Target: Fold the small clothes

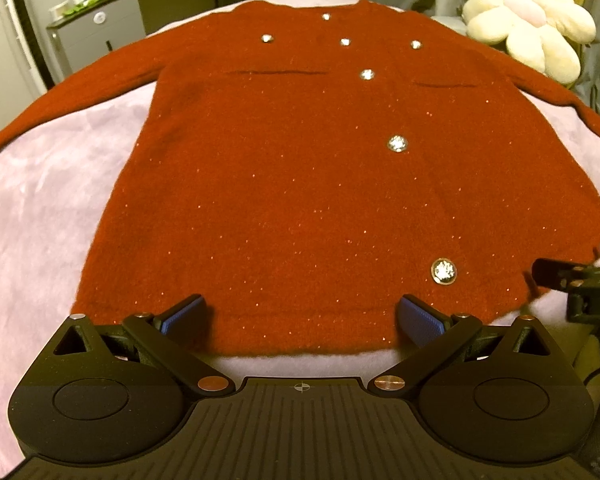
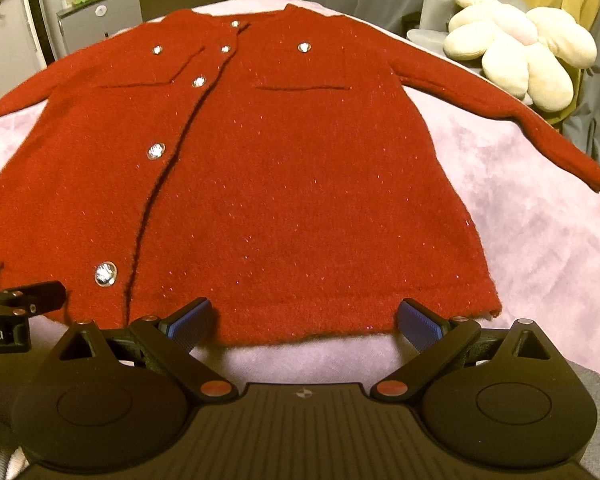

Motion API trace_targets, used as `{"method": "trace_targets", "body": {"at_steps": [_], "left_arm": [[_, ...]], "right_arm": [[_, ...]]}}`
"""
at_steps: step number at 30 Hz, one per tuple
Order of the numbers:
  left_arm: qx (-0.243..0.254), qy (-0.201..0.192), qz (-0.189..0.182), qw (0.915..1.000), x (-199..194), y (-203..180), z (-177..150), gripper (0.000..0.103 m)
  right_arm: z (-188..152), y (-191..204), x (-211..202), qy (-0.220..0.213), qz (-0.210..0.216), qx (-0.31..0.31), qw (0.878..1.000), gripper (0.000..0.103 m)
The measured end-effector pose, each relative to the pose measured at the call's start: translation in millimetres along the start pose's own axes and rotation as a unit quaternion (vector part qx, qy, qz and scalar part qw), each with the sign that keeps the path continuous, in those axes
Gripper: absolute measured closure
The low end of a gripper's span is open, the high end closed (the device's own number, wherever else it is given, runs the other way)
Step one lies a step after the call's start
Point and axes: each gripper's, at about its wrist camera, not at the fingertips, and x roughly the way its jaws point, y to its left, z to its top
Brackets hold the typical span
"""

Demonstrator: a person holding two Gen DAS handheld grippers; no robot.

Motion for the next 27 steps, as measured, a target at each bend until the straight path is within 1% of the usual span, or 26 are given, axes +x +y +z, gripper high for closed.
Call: {"method": "trace_targets", "body": {"at_steps": [4,6,7,9,10,12,15,17,18,19,20,21,22,24,27], "left_arm": [[0.002,-0.004,-0.006,1.0,-3.0,-1.1,2.8,0.0],[0.009,-0.007,-0.008,0.9999,-4.0,-3.7,9.7,0.0],[0.013,-0.011,-0.01,0.9998,-4.4,-5.4,15.5,0.0],[0.016,-0.023,-0.016,0.9995,-5.5,-7.8,30.6,0.0],[0.012,-0.033,-0.021,0.9992,-5.5,-7.9,39.9,0.0],[0.001,-0.05,-0.025,0.9984,-2.0,-8.0,58.8,0.0],[-0.015,-0.071,-0.026,0.997,12.8,-10.5,91.2,0.0],[-0.021,-0.087,-0.024,0.9957,26.5,-11.6,109.0,0.0],[-0.025,-0.095,-0.021,0.9949,34.2,-11.7,116.0,0.0],[-0.028,-0.104,-0.017,0.994,42.8,-11.1,121.4,0.0],[-0.032,-0.111,-0.013,0.9932,51.0,-9.8,123.6,0.0],[-0.035,-0.115,-0.009,0.9927,57.0,-8.4,123.8,0.0],[-0.039,-0.12,-0.005,0.992,64.2,-4.5,122.0,0.0],[-0.05,-0.134,0.002,0.9897,74.7,5.9,117.3,0.0],[-0.072,-0.131,0.008,0.9888,84.7,17.7,119.3,0.0]], "right_arm": [[4.7,-14.8,-8.8,-0.021,0.044,0.037,0.998,0.004],[8.7,-27.6,-11.1,-0.023,0.081,0.065,0.994,0.004],[11.3,-35.8,-11.8,-0.024,0.104,0.086,0.991,0.004],[19.0,-57.5,-12.2,-0.034,0.153,0.13,0.979,0.004],[22.9,-67.8,-12.1,-0.042,0.164,0.147,0.975,0.004],[32.9,-99.4,-9.8,-0.068,0.178,0.197,0.962,0.004],[43.6,-156.2,4.0,-0.113,0.185,0.281,0.935,0.006],[47.8,-197.7,23.1,-0.136,0.172,0.345,0.913,0.019],[47.9,-215.8,34.0,-0.142,0.166,0.377,0.9,0.033],[47.0,-237.0,48.4,-0.143,0.158,0.418,0.883,0.041],[46.8,-252.6,60.0,-0.142,0.156,0.449,0.868,0.06],[45.5,-266.8,72.0,-0.144,0.158,0.476,0.853,0.067],[45.0,-280.7,83.5,-0.144,0.153,0.499,0.84,0.067],[46.9,-304.4,99.4,-0.151,0.127,0.54,0.818,0.067],[45.4,-338.0,119.7,-0.175,0.102,0.601,0.773,0.066]]}}
